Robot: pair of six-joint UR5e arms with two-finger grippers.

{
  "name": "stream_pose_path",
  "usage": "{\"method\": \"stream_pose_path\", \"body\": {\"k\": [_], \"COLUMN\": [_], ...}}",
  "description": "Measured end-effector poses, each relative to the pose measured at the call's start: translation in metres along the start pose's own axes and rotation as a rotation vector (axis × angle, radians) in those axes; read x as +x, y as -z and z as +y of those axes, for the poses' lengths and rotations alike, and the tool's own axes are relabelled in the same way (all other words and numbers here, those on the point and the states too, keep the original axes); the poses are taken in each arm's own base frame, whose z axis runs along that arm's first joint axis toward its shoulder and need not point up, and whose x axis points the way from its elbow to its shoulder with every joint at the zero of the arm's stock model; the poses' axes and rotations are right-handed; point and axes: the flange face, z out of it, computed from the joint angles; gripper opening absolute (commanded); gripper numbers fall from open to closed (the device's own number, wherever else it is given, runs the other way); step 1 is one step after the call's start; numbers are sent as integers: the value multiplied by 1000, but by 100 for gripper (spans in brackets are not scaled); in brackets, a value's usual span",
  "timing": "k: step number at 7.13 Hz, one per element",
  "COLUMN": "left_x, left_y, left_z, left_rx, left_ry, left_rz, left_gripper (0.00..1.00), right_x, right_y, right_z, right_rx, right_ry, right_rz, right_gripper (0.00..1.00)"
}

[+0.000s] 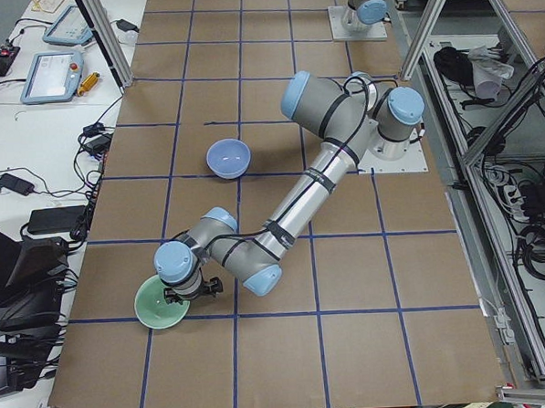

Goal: Stack green bowl on blue bowl
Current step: 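Lower the left gripper onto the mint-green bowl rim and grasp it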

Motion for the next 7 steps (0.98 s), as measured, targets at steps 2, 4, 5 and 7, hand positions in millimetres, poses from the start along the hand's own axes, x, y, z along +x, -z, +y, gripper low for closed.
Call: {"method": "stream_pose_path", "body": {"k": [2, 4, 5, 7], "left_x": [-1, -2, -2, -2], "left_y": [-1, 1, 2, 5], "left_z": [0, 0, -1, -1], "left_rx": [11, 12, 11, 9], "left_ry": [-3, -7, -8, -8], "left_rz": [-8, -12, -14, -16], "left_gripper": [67, 37, 36, 31], "right_x": [0, 0, 0, 0], "right_y": [0, 0, 0, 0], "right_z": [0, 0, 0, 0], "right_rx": [0, 0, 0, 0], "right_ry": [0, 0, 0, 0], "right_rz": [0, 0, 0, 0], "right_gripper": [100, 100, 100, 100]}}
